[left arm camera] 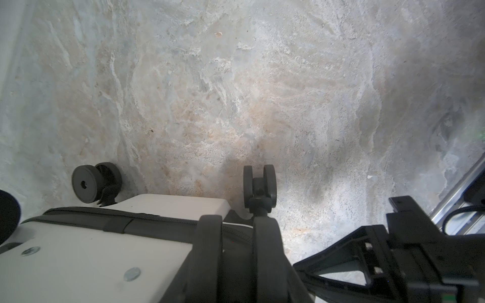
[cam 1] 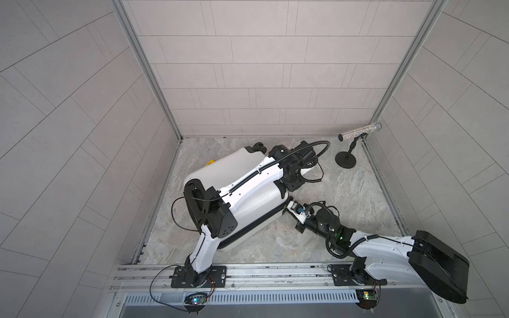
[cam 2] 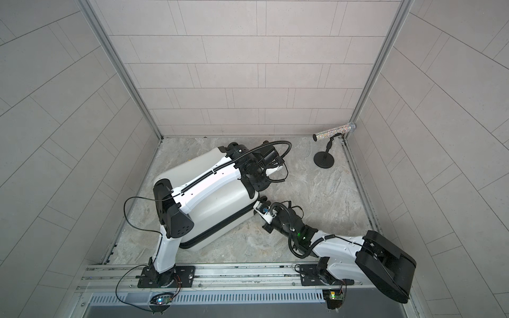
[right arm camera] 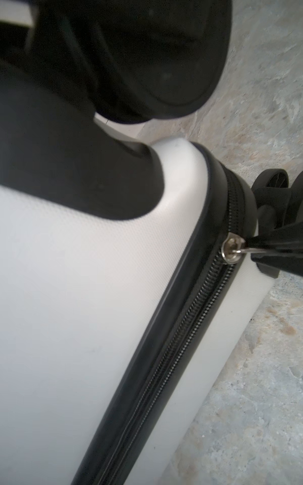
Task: Open the suitcase zippers
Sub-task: Unzip the zipper on the suitcase.
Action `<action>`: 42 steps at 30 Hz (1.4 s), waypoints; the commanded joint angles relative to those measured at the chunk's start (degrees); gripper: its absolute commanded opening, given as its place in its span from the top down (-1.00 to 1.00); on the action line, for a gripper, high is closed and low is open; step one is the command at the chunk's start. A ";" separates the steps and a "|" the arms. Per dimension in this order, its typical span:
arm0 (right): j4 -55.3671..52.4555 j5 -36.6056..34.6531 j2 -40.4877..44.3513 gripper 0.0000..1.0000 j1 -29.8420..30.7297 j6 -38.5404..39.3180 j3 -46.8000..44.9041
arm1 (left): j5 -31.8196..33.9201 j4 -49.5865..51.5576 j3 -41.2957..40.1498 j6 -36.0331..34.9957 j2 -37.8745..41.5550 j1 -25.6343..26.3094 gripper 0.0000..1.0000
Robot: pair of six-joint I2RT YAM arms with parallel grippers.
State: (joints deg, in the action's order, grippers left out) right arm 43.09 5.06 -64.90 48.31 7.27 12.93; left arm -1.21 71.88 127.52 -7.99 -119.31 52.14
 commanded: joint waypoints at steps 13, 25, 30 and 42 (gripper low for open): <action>-14.53 10.68 13.78 1.00 -10.44 -15.68 4.08 | -15.87 -7.28 -12.46 -7.39 19.44 -1.97 0.65; -22.92 17.61 -4.99 1.00 -21.09 -22.61 21.66 | -33.87 -7.10 -24.12 -19.06 29.01 -1.38 0.65; -23.49 17.98 -16.66 1.00 -23.51 -24.98 32.23 | -39.44 -7.92 -28.43 -21.37 32.60 -0.91 0.65; -23.84 15.65 -36.35 1.00 -31.85 -32.40 47.87 | -40.06 -10.29 -36.49 -23.37 40.32 -0.90 0.65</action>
State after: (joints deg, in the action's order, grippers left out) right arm 17.15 32.29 -97.97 21.52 -19.73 58.26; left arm -31.14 59.05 91.20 -31.64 -84.33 49.74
